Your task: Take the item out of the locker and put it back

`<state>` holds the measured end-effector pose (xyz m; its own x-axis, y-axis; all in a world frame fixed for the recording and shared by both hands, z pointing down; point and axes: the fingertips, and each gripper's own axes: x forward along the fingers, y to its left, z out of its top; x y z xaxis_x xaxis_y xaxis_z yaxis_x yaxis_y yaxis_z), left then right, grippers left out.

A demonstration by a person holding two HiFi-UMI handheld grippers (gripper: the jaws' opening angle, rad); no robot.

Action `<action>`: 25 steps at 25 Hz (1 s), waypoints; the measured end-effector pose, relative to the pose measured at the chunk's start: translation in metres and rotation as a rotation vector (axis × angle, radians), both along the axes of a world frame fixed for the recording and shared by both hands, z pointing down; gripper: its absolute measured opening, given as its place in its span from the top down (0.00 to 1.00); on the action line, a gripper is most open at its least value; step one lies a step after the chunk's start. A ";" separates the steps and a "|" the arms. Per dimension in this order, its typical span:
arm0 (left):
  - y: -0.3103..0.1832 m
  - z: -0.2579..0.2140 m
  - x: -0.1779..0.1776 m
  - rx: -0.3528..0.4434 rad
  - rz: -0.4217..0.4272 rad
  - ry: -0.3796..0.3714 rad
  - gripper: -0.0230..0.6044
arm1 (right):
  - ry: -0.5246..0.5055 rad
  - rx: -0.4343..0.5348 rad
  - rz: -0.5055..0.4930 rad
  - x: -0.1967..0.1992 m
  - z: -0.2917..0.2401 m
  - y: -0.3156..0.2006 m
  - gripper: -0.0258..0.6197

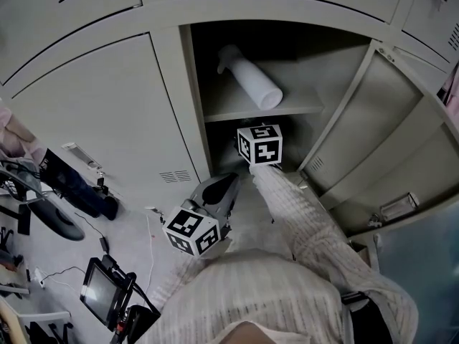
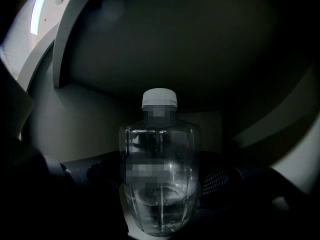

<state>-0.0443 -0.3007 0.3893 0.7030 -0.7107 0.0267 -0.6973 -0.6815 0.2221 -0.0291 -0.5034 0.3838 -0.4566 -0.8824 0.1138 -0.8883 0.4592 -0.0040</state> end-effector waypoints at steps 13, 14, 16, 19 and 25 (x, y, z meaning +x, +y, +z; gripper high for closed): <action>0.017 0.004 0.001 -0.016 0.018 0.020 0.95 | 0.001 -0.010 0.031 0.009 0.001 0.026 0.30; 0.019 0.005 0.001 -0.016 0.020 0.018 0.95 | 0.002 -0.012 0.031 0.010 0.002 0.030 0.30; 0.021 0.005 0.001 -0.010 0.018 0.008 0.95 | 0.003 -0.018 0.033 0.013 0.002 0.037 0.30; 0.024 0.004 0.001 -0.006 0.014 0.010 0.95 | -0.001 -0.017 0.033 0.016 0.003 0.048 0.30; 0.032 0.003 0.004 -0.004 0.023 0.015 0.95 | 0.001 -0.025 0.033 0.022 0.003 0.066 0.30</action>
